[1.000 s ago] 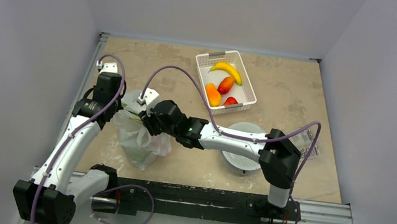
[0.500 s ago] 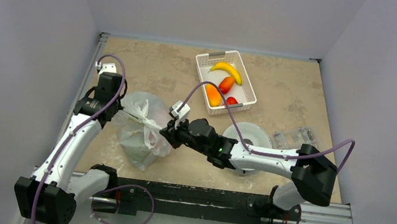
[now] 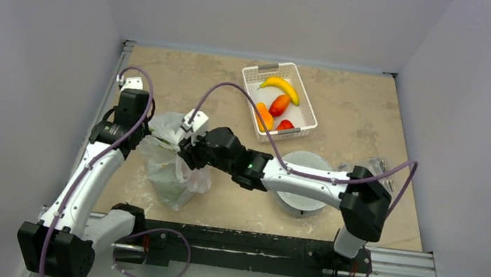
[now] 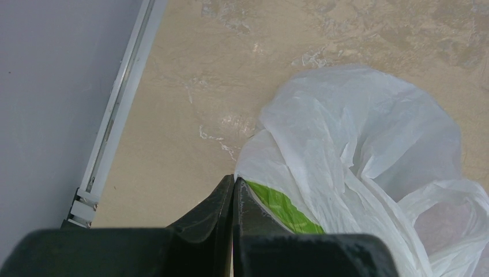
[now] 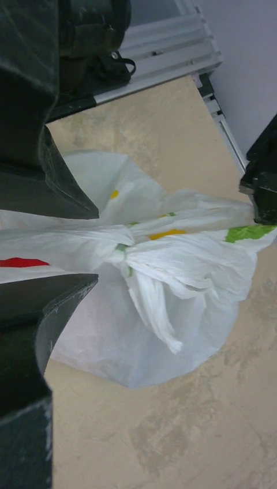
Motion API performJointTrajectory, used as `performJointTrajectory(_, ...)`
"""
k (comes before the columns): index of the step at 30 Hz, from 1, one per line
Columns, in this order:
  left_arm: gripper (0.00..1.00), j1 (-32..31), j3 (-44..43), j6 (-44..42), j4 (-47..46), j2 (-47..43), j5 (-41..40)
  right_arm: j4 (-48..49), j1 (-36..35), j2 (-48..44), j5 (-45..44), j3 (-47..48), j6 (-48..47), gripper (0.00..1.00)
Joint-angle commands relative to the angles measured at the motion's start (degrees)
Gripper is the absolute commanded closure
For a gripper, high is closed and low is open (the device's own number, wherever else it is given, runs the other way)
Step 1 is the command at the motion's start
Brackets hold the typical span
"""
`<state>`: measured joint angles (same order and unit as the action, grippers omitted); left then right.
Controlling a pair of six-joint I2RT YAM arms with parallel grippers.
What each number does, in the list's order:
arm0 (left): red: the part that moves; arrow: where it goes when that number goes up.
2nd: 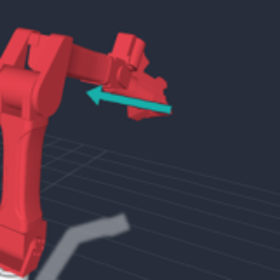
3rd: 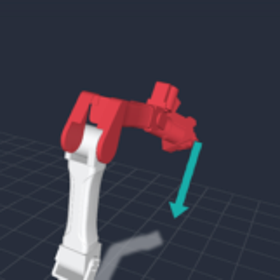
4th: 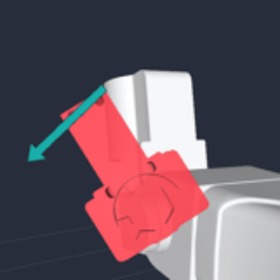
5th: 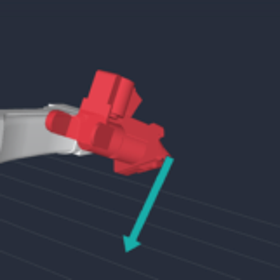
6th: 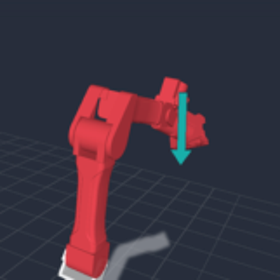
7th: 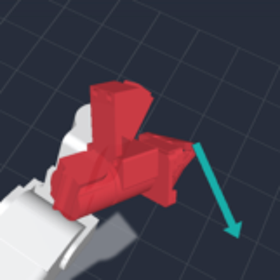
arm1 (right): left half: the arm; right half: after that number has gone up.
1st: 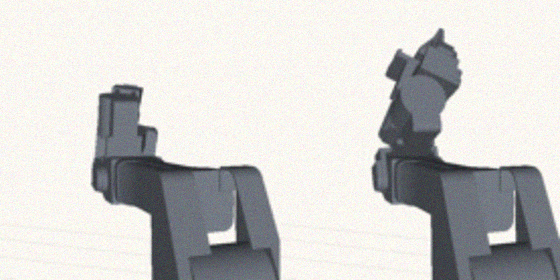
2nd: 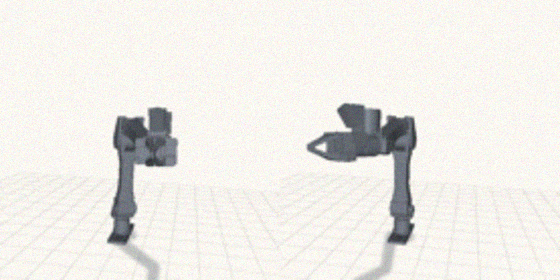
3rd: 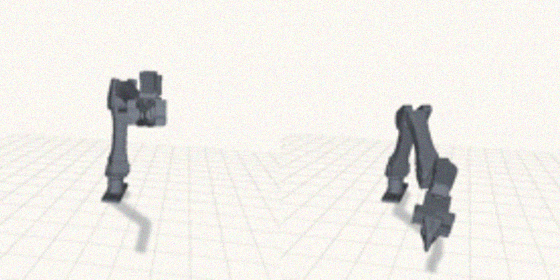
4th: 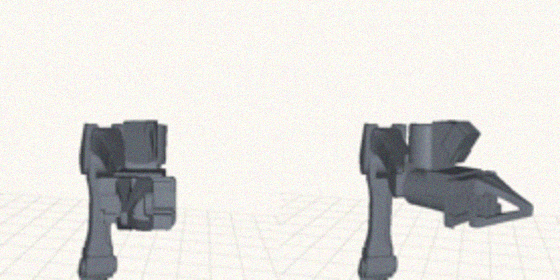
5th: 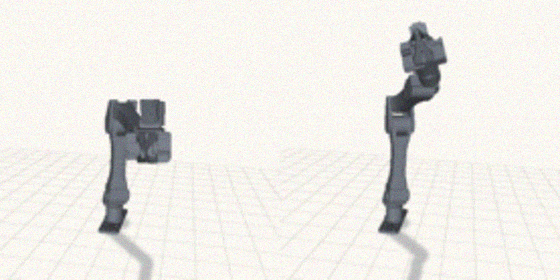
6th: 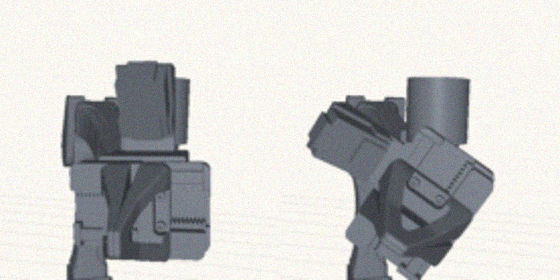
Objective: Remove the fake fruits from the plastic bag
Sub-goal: Untie the plastic bag at the center of the board.
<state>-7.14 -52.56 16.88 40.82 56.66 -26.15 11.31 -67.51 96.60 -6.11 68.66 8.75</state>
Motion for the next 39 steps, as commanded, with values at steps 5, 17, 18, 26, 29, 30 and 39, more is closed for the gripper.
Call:
performJointTrajectory(5,1.0,0.4,0.4,-1.2,-2.7,-0.8,0.6,-13.9,-1.7,7.4,-8.8,14.8,-8.4,0.61)
performJointTrajectory(17,1.0,0.4,-0.4,1.3,-0.8,0.6,-5.7,-11.9,-2.9,6.7,-12.1,14.4,-5.8,1.0)
performJointTrajectory(18,1.0,0.4,-0.6,1.7,-0.1,1.0,-7.3,-9.5,-2.7,5.3,-11.9,12.4,-5.0,1.0)
performJointTrajectory(26,1.0,1.4,0.8,1.7,-1.3,-1.6,-9.7,18.3,4.9,-12.7,6.2,-16.7,13.2,1.0)
performJointTrajectory(29,1.0,1.9,1.1,1.3,-2.1,-2.4,-7.6,23.1,7.9,-14.0,13.2,-21.7,18.9,1.0)
performJointTrajectory(30,1.0,1.9,1.0,1.1,-2.4,-2.5,-6.4,21.9,7.9,-13.5,13.4,-20.9,18.1,1.0)
performJointTrajectory(39,0.83,1.7,1.1,-0.7,-4.4,-4.7,4.4,12.9,7.8,-7.9,13.8,-11.5,11.6,1.0)
